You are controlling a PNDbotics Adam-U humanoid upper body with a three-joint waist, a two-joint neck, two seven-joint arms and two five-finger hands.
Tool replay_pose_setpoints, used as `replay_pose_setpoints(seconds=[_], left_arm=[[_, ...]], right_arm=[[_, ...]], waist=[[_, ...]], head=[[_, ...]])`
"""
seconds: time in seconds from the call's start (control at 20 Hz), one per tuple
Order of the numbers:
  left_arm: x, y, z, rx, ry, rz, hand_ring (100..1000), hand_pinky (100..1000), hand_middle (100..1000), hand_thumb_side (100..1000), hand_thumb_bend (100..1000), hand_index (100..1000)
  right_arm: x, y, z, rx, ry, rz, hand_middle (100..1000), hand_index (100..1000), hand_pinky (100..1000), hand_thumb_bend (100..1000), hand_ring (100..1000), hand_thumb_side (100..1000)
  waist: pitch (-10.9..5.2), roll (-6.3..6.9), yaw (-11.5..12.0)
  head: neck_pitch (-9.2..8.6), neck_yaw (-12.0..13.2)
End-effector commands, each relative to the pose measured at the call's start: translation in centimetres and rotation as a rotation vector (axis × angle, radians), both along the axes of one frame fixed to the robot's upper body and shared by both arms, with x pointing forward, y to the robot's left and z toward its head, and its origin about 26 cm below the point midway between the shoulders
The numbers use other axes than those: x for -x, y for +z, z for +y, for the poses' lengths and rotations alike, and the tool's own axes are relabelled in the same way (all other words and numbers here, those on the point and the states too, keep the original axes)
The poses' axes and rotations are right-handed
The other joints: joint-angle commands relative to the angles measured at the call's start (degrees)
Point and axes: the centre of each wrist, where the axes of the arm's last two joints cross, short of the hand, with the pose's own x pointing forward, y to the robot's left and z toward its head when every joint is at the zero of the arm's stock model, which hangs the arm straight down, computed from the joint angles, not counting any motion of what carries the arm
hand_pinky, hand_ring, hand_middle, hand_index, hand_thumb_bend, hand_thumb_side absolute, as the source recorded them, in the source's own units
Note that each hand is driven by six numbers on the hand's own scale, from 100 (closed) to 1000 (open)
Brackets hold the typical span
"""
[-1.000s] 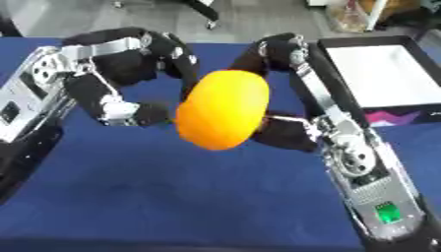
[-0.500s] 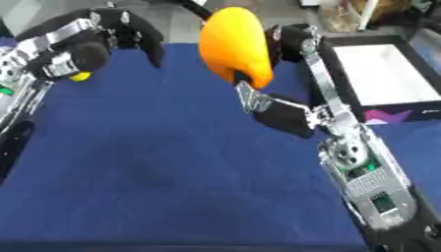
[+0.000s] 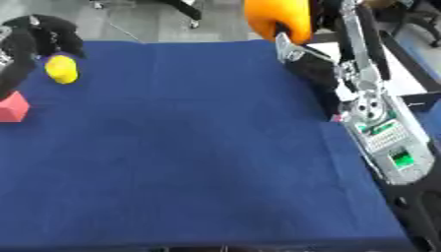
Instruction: Pick up the objects with one hand, pass them to the other hand, and then place them into the box on the other side of the table.
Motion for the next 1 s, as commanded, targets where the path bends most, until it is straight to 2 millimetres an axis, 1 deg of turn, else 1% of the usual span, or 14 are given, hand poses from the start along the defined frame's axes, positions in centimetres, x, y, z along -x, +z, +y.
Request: replay_pose_setpoints(seconds=[0.05, 0.2, 0.3, 0.4, 0.45, 0.55, 0.7, 0.85, 1.0], left_arm=[[1.6, 1.0, 1.0, 0.059, 0.083, -0.071, 631, 771, 631, 800, 426, 799], [2.6, 0.3, 0.7, 0.116, 0.125, -0.07, 631, 772, 631, 801, 424, 798], [3.0, 0.0, 0.2, 0.143, 0.145, -0.067, 631, 772, 631, 801, 424, 798], [3.1, -0.1, -0.2, 0.157, 0.162, -0.07, 631, 772, 631, 801, 424, 798], [3.1, -0.2, -0.4, 0.167, 0.172, -0.069, 631, 772, 630, 804, 423, 798], [3.3, -0.9, -0.9, 0.213, 0.184, -0.054, 631, 772, 631, 804, 422, 798], [3.5, -1.3, -1.9, 0.24, 0.191, -0.046, 631, 773, 631, 808, 421, 800], [3.5, -1.4, -2.5, 0.247, 0.183, -0.043, 632, 774, 632, 811, 419, 801], [3.6, -1.3, -2.8, 0.249, 0.174, -0.042, 633, 774, 633, 812, 419, 802]], right_arm=[[-1.3, 2.0, -2.5, -0.025, -0.12, -0.02, 226, 203, 387, 100, 386, 100], [-2.8, 2.9, -4.2, -0.065, -0.251, -0.01, 227, 204, 390, 100, 388, 100], [-3.7, 3.1, -5.0, -0.097, -0.331, 0.009, 227, 204, 391, 100, 389, 100], [-4.6, 2.9, -5.1, -0.101, -0.39, 0.029, 227, 204, 391, 100, 389, 100], [-5.1, 2.5, -5.2, -0.103, -0.41, 0.039, 239, 214, 411, 100, 406, 100], [-5.8, 1.6, -6.4, -0.148, -0.48, 0.087, 243, 217, 420, 100, 414, 100], [-6.8, 1.6, -8.7, -0.189, -0.582, 0.151, 256, 226, 445, 100, 433, 100], [-7.8, 1.4, -10.3, -0.161, -0.663, 0.233, 262, 234, 456, 100, 441, 100], [-8.7, 1.1, -11.6, -0.12, -0.743, 0.312, 269, 244, 460, 100, 445, 100]], waist=[[-0.4, 0.28, 0.3], [-0.21, 0.61, 1.03], [-0.13, 0.77, 1.51], [-0.13, 0.82, 1.64], [-0.03, 0.89, 1.77], [0.37, 1.08, 3.08], [0.87, 1.09, 4.66], [1.35, 1.15, 6.24], [1.66, 1.23, 7.31]], head=[[-0.12, -1.92], [-0.12, -4.22], [-0.12, -5.27], [-0.12, -5.54], [-0.12, -5.85], [-0.12, -7.45], [-0.12, -9.18], [-0.12, -10.29], [-0.12, -11.09]])
